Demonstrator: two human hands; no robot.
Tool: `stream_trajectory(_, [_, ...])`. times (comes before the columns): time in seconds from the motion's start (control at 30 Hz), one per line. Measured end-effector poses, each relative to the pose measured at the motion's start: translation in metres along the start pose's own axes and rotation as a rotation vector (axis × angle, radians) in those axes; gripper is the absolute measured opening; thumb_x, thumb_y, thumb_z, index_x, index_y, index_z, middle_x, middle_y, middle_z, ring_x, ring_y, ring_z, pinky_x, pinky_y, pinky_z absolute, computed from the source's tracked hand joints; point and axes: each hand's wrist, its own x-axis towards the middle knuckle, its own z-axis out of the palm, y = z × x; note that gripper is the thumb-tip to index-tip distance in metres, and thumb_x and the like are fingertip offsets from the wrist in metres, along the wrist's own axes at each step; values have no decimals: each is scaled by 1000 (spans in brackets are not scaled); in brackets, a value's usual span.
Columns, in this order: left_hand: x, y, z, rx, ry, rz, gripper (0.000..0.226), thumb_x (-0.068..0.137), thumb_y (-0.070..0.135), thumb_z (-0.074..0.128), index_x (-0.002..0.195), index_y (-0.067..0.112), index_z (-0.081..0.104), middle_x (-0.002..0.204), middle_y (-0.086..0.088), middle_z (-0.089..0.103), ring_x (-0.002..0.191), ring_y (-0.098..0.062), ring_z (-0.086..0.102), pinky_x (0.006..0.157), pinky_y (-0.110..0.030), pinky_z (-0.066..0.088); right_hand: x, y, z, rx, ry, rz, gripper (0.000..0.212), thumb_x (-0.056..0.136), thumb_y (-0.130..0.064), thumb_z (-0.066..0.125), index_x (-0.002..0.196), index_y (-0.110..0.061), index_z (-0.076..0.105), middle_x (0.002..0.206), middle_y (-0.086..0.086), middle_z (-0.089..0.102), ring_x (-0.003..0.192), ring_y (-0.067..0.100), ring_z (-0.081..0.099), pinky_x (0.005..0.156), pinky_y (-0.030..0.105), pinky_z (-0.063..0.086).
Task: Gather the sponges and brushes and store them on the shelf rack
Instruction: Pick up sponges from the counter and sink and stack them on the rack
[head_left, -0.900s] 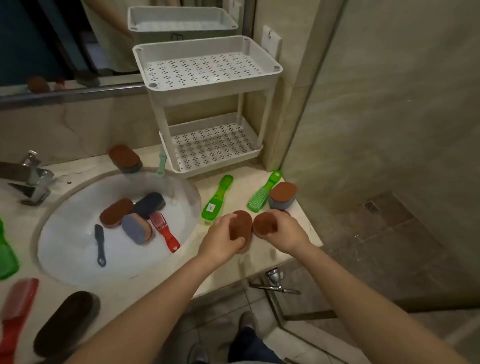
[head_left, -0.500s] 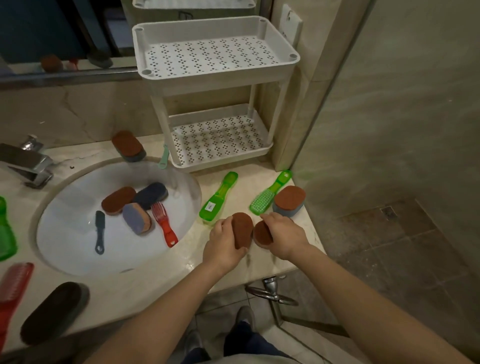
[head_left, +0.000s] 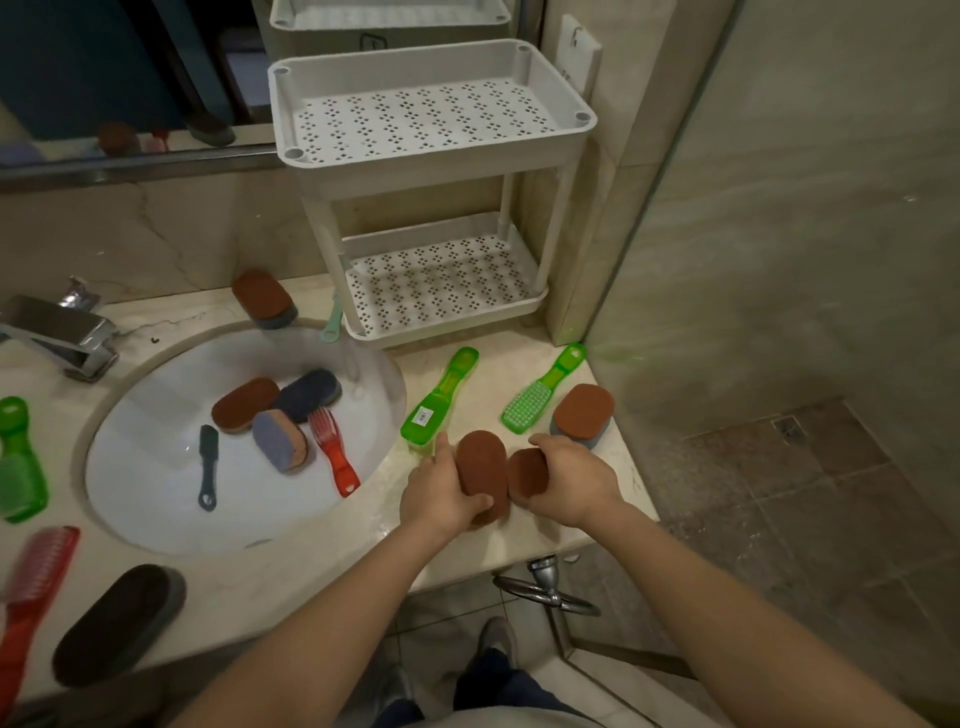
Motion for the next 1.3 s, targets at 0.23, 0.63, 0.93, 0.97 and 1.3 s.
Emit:
stream_trajectory(0.23, [-8,-3,-20,-377,42,14,63,86,29,69,139,19,36,132,-2,56,119,-26,55,99,-40,47,-7,-21,-11,257,124,129,71,64,-69,63,122,-30,51,112,-9,60,102,14,60,76,30,52])
stream_trajectory(0.63, [-24,-2,-94,-841,99,51,40,91,20,47,131,25,49,119,-1,63,107,-20,62,97,-46,50,-4,-80,-26,734,229,217,51,85,-57,56,124,-25,52,119,2,62,104,20,58,80,32,43])
stream_trajectory(0.93, [-36,5,-141,-929,118,152,43,96,17,42,136,33,46,112,7,63,102,-16,62,92,-44,53,-4,-145,-53,1236,196,212,34,97,-49,40,123,-28,47,109,2,63,98,24,66,83,48,57])
stream_trajectory(0.97, [-37,6,-147,-941,115,154,44,97,18,43,139,32,42,115,6,60,103,-16,61,91,-43,54,-5,-152,-57,1285,185,206,34,98,-49,38,123,-28,49,107,3,65,93,22,67,75,44,59])
stream_trajectory(1.3, [-51,13,-215,-945,186,253,23,99,24,48,117,32,37,128,-7,55,109,-21,58,96,-43,51,-20,-207,-96,1382,286,103,41,84,-29,41,125,-30,39,106,6,57,88,24,61,58,37,57])
